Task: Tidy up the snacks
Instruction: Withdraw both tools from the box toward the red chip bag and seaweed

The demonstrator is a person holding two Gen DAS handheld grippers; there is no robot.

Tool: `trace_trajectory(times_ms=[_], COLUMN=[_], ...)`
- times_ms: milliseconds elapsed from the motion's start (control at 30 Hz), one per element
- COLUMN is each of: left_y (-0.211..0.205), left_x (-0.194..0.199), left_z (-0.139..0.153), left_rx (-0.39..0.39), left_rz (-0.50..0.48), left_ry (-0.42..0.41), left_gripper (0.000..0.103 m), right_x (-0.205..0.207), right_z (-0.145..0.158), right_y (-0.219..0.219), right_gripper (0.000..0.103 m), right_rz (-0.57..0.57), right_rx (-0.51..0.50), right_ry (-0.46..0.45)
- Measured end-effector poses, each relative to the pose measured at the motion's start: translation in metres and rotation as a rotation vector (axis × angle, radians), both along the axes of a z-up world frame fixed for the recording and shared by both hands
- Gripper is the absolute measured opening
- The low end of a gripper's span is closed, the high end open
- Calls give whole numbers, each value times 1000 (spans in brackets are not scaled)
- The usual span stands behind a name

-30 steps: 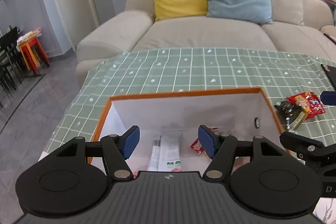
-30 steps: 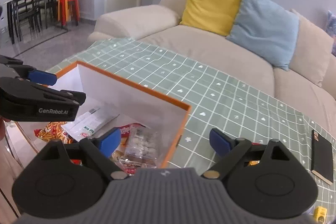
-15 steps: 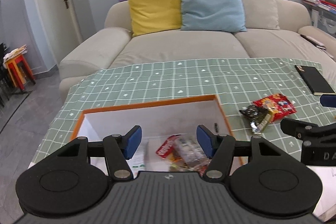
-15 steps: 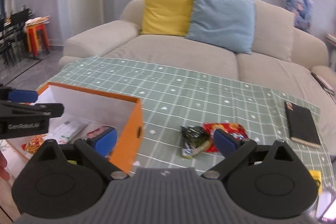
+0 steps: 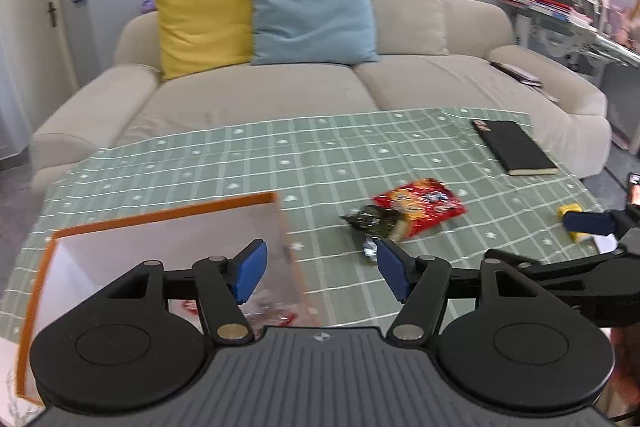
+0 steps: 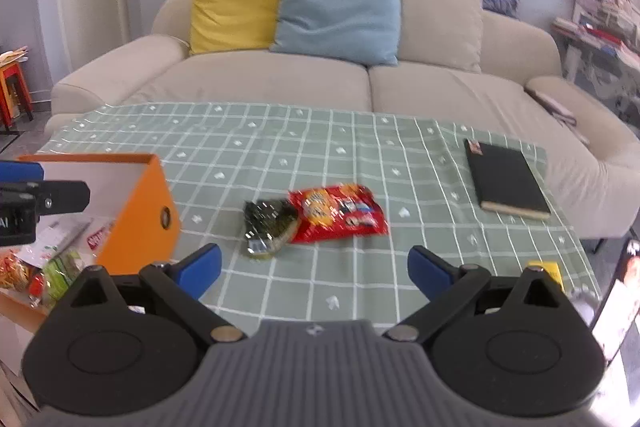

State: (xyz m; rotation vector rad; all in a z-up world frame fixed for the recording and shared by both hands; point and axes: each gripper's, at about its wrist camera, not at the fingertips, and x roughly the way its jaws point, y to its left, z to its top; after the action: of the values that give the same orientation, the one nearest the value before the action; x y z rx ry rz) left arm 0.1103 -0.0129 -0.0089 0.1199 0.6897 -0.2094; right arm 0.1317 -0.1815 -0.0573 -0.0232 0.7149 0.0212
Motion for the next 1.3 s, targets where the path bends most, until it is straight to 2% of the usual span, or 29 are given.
trace_trajectory(times_ms=[100,167,500,900,1033,1200,1300], left_y=[-13,-19,-35,-42,-44,-47,-53], left_x=[3,8,29,64,83,110,126], left_z=[-5,-9,-27,-41,-45,-54,-62], left_rx=[-14,-26,-58,-79,-83,-118,-86], left_rz=[-42,-58,-66,-71,-65,-38,-51], left_ry=[19,45,115,164,186,230,251], left_gripper=[82,82,86,86,86,86,86], right_x=[-1,-1,6,27,45,69,85], right_z=[-6,-10,-31,-51,-57,-63,-66], right_y=[-7,-13,-30,-41,-43,-40,-39], right_gripper=[97,99,99,99,83,78,77], right_rz=[-18,-32,-72,-3,19,57,71], right_rx=[10,12,30,73,72,82,79], right_ry=[17,28,91,97,113,110,112])
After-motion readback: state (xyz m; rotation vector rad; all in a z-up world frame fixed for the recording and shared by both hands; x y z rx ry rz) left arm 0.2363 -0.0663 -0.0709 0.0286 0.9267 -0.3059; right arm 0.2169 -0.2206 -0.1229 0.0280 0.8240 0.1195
